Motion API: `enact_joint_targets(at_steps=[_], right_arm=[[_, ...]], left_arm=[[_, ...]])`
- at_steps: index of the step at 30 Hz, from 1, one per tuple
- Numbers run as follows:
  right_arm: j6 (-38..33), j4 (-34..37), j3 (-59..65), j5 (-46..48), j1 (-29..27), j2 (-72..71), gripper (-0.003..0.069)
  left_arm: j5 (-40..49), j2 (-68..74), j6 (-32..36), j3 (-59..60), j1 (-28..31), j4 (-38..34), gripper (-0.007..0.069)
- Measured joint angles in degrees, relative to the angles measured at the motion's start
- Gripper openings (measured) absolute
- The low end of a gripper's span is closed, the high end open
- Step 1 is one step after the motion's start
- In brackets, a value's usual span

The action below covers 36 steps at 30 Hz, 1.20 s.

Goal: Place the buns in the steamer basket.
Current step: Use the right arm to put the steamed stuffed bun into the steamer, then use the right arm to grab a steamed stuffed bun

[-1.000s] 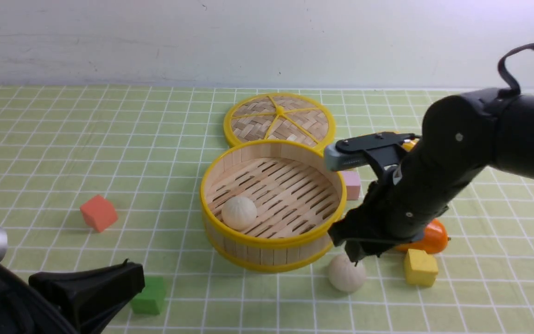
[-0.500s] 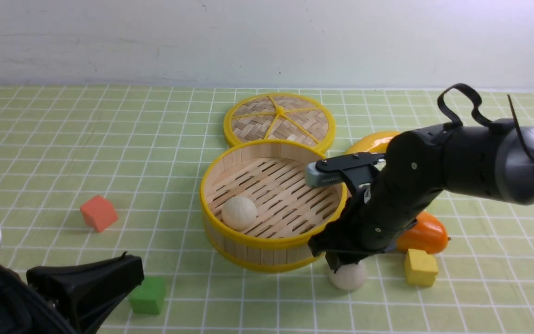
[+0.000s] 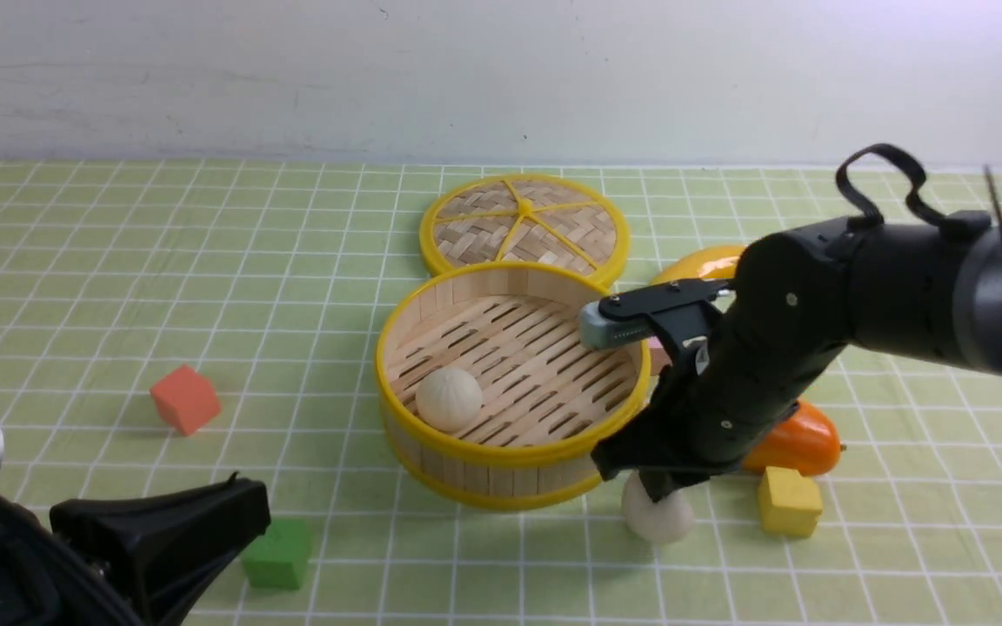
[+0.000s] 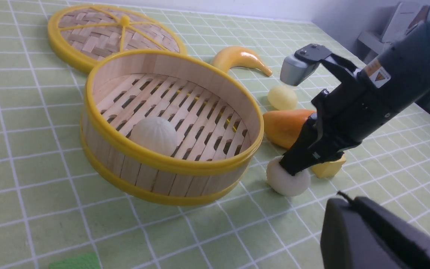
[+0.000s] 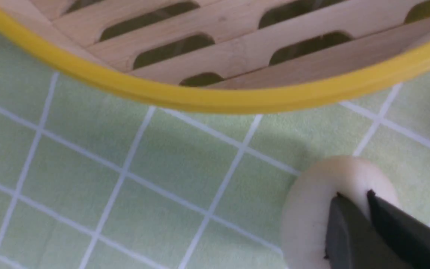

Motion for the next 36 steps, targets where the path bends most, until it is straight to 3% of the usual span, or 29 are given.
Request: enact_joint_targets(at_steps=[4, 7, 16, 19, 22, 24, 25, 28, 31, 36], right_arm=[[-0.8, 1.4, -2.4, 3.2, 0.1, -5.1, 0.0015], [-3.4, 3.7, -6.1, 0.3, 0.9, -6.3, 0.0017], [-4.3, 4.7, -11.2, -9.8, 1.2, 6.7, 0.0059], [-4.3, 4.7, -11.3, -10.0, 1.2, 8.9, 0.0136], [-4.3, 4.7, -12.0, -10.1, 1.2, 8.4, 0.0295], [-4.3, 4.7, -12.4, -9.7, 1.2, 7.7, 0.0361], [-4.3, 4.3, -12.9, -8.6, 1.2, 5.9, 0.0445], [-4.1, 0.6, -13.7, -6.1, 0.9, 1.2, 0.0559], [-0.4, -4.8, -14.0, -2.1, -1.3, -3.5, 0.0586], [8.5, -12.9, -14.1, 6.1, -8.6, -3.6, 0.0536]], left_arm=[[0.0, 0.0, 0.0, 0.0, 0.0, 0.0, -0.0010], [0.0, 0.0, 0.0, 0.0, 0.0, 0.0, -0.0009], [0.0, 0.0, 0.0, 0.0, 0.0, 0.1, -0.0004], [0.0, 0.0, 0.0, 0.0, 0.0, 0.1, -0.0003], [0.1, 0.0, 0.0, 0.0, 0.0, 0.1, -0.0001], [0.1, 0.0, 0.0, 0.0, 0.0, 0.1, 0.0000], [0.2, 0.0, 0.0, 0.0, 0.0, 0.1, 0.0001], [1.0, 0.0, 0.0, 0.0, 0.0, 0.1, 0.0003], [1.3, 0.0, 0.0, 0.0, 0.0, 0.1, 0.0004], [1.3, 0.0, 0.0, 0.0, 0.0, 0.1, 0.0008]])
